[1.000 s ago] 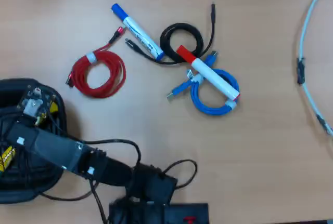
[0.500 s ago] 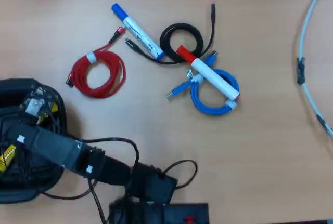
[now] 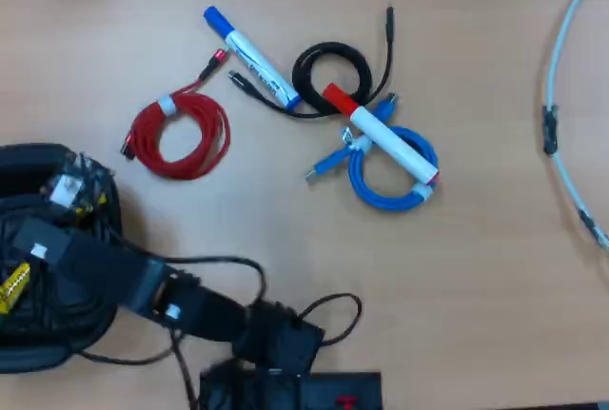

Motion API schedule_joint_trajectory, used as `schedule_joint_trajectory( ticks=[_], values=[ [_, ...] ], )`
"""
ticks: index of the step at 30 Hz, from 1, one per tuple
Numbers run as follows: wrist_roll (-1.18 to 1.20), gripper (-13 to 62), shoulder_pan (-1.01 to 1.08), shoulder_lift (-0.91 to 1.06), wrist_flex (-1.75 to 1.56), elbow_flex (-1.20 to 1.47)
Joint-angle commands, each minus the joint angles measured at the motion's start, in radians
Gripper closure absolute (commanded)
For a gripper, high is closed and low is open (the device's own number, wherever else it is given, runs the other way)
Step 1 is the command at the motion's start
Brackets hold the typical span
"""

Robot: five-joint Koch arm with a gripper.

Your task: Pick up the yellow instant coffee stick, then put it in the black bowl

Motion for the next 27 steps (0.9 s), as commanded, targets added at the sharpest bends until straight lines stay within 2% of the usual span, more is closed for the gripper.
schedule_joint_trajectory(
  ticks=[1,5,10,13,18,27],
  values=[
    [-0.041,19.2,0.037,0.232,0.095,-0.104],
    [-0.147,19.2,0.186,0.348,0.175,-0.087],
    [-0.291,19.2,0.480,0.354,0.202,0.034],
    [-0.380,19.2,0.565,0.353,0.167,0.147],
    [-0.397,19.2,0.706,0.379,-0.135,0.462],
    [-0.360,19.2,0.882,0.646,-0.655,1.137]
  ],
)
